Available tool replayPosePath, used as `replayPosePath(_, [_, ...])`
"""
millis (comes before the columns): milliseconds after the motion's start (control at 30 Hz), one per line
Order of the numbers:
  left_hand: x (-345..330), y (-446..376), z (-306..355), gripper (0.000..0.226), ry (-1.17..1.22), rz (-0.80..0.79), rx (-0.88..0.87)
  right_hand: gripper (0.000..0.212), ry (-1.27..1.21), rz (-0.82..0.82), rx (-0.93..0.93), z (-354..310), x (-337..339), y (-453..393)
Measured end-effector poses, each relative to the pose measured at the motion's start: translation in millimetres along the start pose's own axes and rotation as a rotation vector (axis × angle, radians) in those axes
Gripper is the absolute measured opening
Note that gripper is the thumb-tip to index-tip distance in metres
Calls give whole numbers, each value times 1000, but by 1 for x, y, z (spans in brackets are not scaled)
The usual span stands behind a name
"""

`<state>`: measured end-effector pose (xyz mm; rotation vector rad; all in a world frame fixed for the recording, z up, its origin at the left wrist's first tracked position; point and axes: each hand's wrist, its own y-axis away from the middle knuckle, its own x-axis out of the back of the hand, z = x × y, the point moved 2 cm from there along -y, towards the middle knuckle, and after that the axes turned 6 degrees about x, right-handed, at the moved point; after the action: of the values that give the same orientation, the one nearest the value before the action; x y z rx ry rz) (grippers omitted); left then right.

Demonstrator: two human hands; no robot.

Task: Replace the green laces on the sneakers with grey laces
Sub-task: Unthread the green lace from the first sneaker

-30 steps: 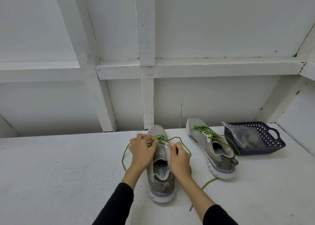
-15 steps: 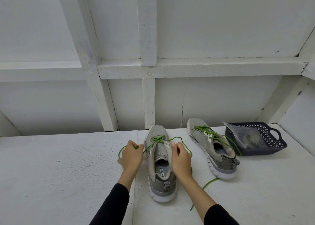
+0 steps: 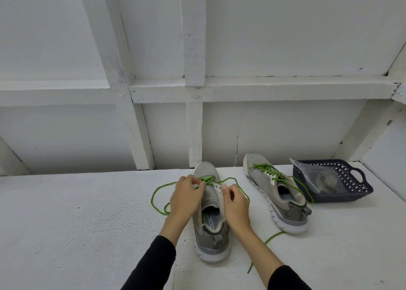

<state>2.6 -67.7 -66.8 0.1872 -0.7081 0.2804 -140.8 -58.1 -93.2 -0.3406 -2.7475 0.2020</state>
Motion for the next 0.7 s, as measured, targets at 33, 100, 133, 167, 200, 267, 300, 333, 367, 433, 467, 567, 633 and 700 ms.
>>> replayPosePath(33, [-2,1,1,18,-28,-19,16,31,9,-1,-4,0,0,-2])
replayPosePath(100, [-3,0,2,17,-62,-6,32,24,35,-26,-7,-4,-1,-6])
replayPosePath(133, [-2,-1,2,16,-82,12,32,21,59,-49,-9,-6,-1,-10])
replayPosePath(167, [-2,-2,3,15,-103,26,33,19,93,-75,-14,-8,-2,-14])
replayPosePath(200, [-2,-3,5,14,-125,36,38,19,136,-105,-16,-11,-3,-19])
replayPosePath(267, [-3,-4,9,13,-173,42,51,19,245,-163,-22,-14,-7,-28])
replayPosePath(300, [-4,-6,10,14,-199,41,56,19,306,-182,-31,-15,-9,-31])
replayPosePath(333, [-5,-7,11,14,-229,40,57,19,362,-190,-43,-16,-12,-34])
replayPosePath(367, [-5,-9,11,15,-263,42,54,18,408,-193,-53,-17,-15,-35])
replayPosePath(433, [-6,-12,11,17,-313,50,48,18,471,-193,-53,-20,-18,-36])
replayPosePath(467, [-6,-13,11,19,-318,57,44,18,488,-188,-48,-22,-18,-36])
replayPosePath(567, [-4,-15,4,21,-279,70,39,19,498,-156,-49,-23,-11,-37])
replayPosePath(633, [-1,-17,-4,21,-209,80,52,21,473,-144,-70,-20,-5,-38])
replayPosePath(700, [4,-19,-13,19,-122,81,62,21,443,-132,-96,-16,-1,-41])
